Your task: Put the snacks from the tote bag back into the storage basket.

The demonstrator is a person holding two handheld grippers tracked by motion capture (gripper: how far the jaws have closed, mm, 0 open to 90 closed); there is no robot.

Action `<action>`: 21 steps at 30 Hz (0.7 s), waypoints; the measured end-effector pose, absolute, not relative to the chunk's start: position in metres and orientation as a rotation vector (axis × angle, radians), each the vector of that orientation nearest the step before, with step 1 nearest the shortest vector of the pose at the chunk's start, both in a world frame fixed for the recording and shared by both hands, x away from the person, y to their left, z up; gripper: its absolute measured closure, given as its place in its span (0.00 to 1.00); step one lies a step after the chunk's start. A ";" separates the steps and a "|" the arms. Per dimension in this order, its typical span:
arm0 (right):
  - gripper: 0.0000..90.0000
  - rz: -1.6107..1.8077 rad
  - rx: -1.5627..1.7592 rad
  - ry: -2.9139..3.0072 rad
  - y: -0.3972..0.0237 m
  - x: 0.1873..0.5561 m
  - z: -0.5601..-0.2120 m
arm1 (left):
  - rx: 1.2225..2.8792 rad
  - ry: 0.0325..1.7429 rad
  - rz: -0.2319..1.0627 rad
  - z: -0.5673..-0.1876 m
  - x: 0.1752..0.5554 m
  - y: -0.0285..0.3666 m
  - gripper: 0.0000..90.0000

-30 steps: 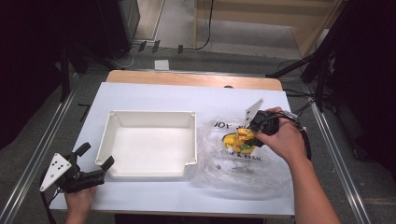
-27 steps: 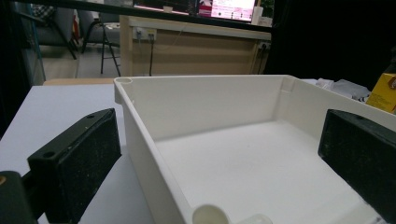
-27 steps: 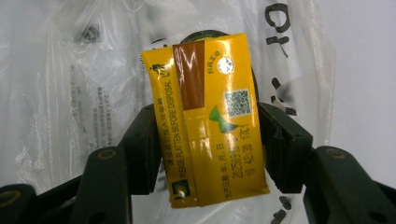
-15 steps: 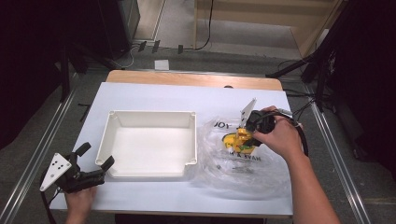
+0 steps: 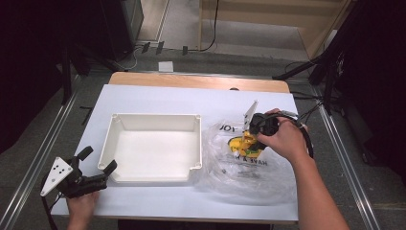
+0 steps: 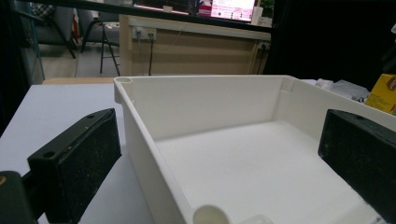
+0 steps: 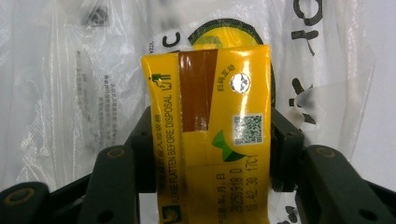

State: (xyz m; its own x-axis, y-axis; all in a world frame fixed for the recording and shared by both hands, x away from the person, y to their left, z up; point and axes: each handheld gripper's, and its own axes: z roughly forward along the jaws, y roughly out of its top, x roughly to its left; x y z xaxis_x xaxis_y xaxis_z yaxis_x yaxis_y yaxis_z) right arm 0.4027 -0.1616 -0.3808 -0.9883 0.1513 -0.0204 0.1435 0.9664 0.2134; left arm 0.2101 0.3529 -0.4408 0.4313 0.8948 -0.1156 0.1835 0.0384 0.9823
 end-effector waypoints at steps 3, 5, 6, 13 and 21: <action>0.58 0.319 0.231 3.084 -0.161 0.402 -0.379 | 1.452 1.018 0.722 -0.441 0.210 0.353 0.00; 0.58 0.329 0.226 3.084 -0.161 0.403 -0.379 | 1.451 1.017 0.721 -0.441 0.210 0.353 0.00; 0.58 0.328 0.231 3.088 -0.162 0.403 -0.378 | 1.451 1.017 0.722 -0.441 0.210 0.353 0.00; 0.58 0.328 0.247 3.068 -0.166 0.400 -0.366 | 1.451 1.018 0.718 -0.441 0.210 0.353 0.00; 0.58 0.353 0.224 3.045 -0.164 0.397 -0.345 | 1.447 1.018 0.715 -0.441 0.210 0.354 0.00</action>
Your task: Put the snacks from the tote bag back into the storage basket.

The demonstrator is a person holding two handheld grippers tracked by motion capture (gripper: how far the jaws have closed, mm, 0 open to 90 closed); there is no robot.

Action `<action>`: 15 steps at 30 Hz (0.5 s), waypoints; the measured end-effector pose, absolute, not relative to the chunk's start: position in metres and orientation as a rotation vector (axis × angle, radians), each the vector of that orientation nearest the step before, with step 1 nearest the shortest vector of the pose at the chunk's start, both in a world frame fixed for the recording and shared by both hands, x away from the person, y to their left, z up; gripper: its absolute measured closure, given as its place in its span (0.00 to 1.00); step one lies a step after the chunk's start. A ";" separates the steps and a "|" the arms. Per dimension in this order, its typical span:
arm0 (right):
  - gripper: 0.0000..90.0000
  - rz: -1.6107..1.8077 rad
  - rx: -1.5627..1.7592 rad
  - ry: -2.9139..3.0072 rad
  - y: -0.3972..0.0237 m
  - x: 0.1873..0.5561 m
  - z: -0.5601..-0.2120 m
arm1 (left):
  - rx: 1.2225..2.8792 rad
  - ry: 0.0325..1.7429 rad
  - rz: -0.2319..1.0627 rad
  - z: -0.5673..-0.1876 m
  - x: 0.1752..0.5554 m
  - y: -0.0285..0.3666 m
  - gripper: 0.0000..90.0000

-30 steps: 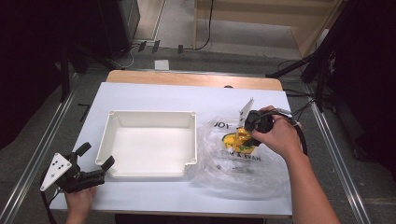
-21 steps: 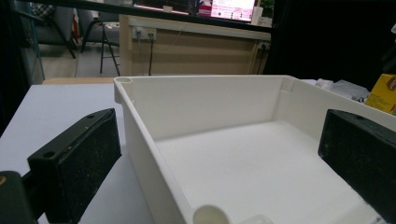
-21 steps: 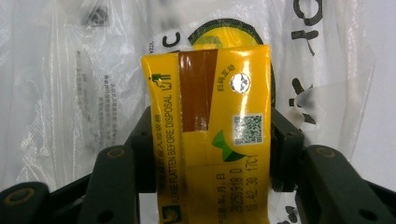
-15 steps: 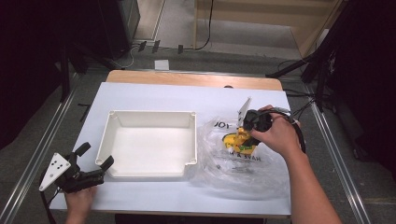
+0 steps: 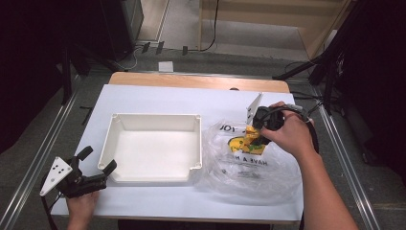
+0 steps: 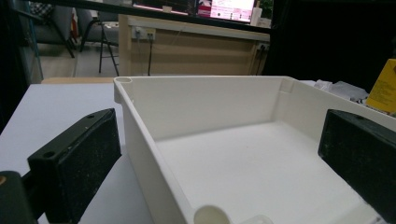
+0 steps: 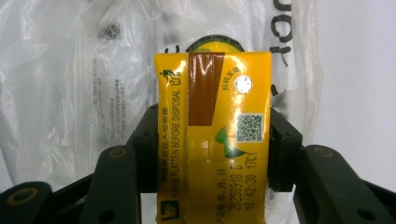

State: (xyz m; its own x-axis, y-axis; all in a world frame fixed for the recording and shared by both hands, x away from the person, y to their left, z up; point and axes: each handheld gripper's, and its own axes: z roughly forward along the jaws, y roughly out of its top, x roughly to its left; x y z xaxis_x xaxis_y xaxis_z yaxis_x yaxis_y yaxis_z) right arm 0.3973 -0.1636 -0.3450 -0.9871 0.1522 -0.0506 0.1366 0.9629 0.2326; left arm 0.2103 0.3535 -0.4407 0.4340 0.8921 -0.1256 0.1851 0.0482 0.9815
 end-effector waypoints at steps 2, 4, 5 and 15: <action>0.58 0.366 0.200 3.039 -0.163 0.398 -0.343 | 1.446 1.018 0.714 -0.441 0.210 0.354 0.00; 0.58 0.360 0.208 3.037 -0.159 0.397 -0.337 | 1.444 1.020 0.713 -0.441 0.210 0.354 0.00; 0.58 0.359 0.198 3.033 -0.158 0.397 -0.334 | 1.444 1.019 0.712 -0.441 0.210 0.354 0.00; 0.58 0.374 0.153 3.015 -0.142 0.398 -0.317 | 1.443 1.019 0.712 -0.441 0.210 0.354 0.00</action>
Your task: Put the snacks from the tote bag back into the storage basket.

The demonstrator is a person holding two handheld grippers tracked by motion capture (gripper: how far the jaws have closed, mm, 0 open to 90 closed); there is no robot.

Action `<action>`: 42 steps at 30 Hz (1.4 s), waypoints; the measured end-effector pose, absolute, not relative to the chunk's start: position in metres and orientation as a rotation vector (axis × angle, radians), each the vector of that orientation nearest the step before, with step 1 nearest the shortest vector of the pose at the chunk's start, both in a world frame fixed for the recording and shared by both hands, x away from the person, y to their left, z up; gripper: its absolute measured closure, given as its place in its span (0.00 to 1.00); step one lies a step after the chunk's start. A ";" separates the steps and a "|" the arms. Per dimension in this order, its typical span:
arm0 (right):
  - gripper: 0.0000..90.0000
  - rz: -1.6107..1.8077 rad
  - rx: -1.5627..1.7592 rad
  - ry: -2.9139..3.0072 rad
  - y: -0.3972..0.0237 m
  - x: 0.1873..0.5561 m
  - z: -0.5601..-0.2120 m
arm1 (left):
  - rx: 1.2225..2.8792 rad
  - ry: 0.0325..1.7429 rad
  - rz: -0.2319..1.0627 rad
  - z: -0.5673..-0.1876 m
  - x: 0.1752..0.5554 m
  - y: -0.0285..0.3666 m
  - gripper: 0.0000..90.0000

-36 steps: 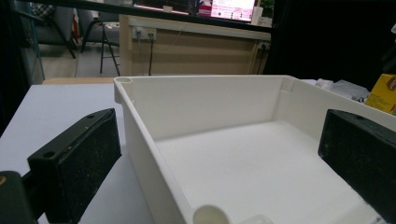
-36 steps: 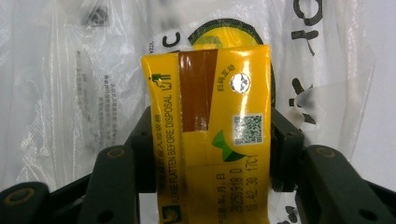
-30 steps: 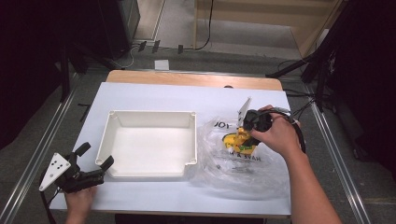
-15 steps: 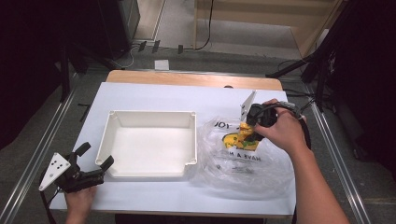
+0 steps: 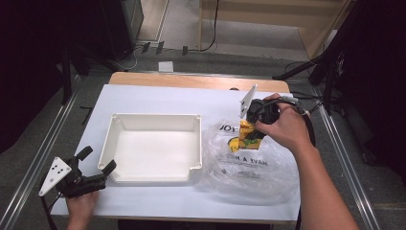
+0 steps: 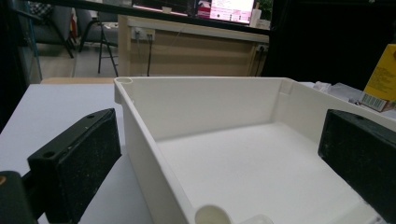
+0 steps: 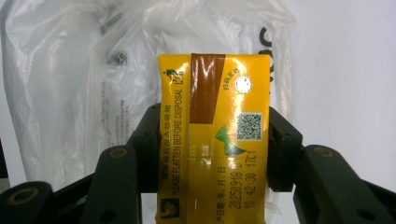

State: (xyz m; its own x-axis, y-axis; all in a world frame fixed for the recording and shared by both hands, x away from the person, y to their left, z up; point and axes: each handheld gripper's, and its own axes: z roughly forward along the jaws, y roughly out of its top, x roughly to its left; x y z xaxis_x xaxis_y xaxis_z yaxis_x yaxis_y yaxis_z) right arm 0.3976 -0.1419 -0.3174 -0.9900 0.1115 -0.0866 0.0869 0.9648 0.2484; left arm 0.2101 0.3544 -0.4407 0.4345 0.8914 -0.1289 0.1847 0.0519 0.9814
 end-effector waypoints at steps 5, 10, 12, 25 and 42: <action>0.58 0.409 0.131 3.013 -0.136 0.398 -0.311 | 1.444 1.019 0.713 -0.441 0.210 0.354 0.00; 0.58 0.405 0.132 3.007 -0.128 0.397 -0.306 | 1.446 1.018 0.714 -0.441 0.210 0.354 0.00; 0.58 0.410 0.117 3.005 -0.125 0.398 -0.305 | 1.449 1.017 0.717 -0.441 0.210 0.354 0.00; 0.58 0.466 0.101 3.007 -0.109 0.398 -0.299 | 1.454 1.017 0.719 -0.441 0.210 0.353 0.00; 0.59 0.519 0.069 3.003 -0.092 0.399 -0.288 | 1.457 1.018 0.720 -0.441 0.210 0.353 0.00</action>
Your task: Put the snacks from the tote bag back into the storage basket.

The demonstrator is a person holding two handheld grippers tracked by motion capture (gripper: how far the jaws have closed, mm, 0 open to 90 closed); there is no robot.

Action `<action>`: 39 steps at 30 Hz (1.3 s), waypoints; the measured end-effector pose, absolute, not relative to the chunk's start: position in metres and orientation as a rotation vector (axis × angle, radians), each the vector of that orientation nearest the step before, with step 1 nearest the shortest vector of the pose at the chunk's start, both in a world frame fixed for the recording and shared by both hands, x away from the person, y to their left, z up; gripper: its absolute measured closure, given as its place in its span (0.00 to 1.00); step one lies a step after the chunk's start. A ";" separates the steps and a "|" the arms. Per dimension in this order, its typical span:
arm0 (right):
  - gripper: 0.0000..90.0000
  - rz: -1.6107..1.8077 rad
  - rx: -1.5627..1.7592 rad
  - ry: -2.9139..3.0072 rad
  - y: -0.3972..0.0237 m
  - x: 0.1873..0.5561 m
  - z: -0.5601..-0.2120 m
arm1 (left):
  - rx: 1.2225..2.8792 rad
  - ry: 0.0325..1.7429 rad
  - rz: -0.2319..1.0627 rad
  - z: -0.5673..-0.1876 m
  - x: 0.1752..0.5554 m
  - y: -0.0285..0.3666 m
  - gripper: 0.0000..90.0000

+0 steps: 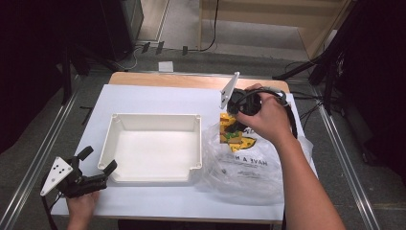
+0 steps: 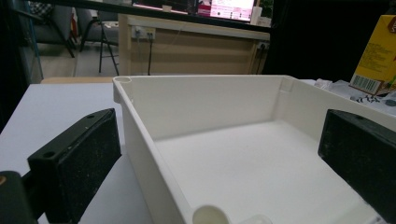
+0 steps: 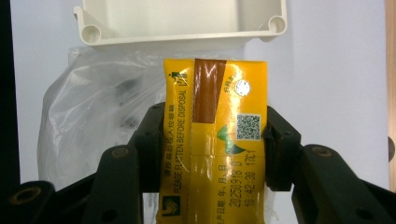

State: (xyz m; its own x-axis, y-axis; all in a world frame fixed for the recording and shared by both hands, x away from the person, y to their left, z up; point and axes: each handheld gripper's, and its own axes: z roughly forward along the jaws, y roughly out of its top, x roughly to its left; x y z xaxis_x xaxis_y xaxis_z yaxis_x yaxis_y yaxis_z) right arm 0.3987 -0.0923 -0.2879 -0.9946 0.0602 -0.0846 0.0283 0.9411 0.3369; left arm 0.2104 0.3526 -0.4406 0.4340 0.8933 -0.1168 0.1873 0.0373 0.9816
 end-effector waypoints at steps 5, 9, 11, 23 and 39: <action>0.59 0.536 0.052 2.991 -0.087 0.399 -0.287 | 1.459 1.019 0.721 -0.441 0.210 0.352 0.00; 0.59 0.557 0.042 2.993 -0.081 0.400 -0.286 | 1.458 1.020 0.722 -0.441 0.211 0.352 0.00; 0.59 0.559 0.036 2.992 -0.077 0.400 -0.286 | 1.460 1.019 0.722 -0.441 0.211 0.352 0.00; 0.60 0.569 0.022 2.993 -0.060 0.398 -0.283 | 1.461 1.013 0.719 -0.441 0.211 0.352 0.00; 0.60 0.596 -0.017 2.996 -0.042 0.400 -0.276 | 1.463 1.008 0.719 -0.441 0.210 0.351 0.00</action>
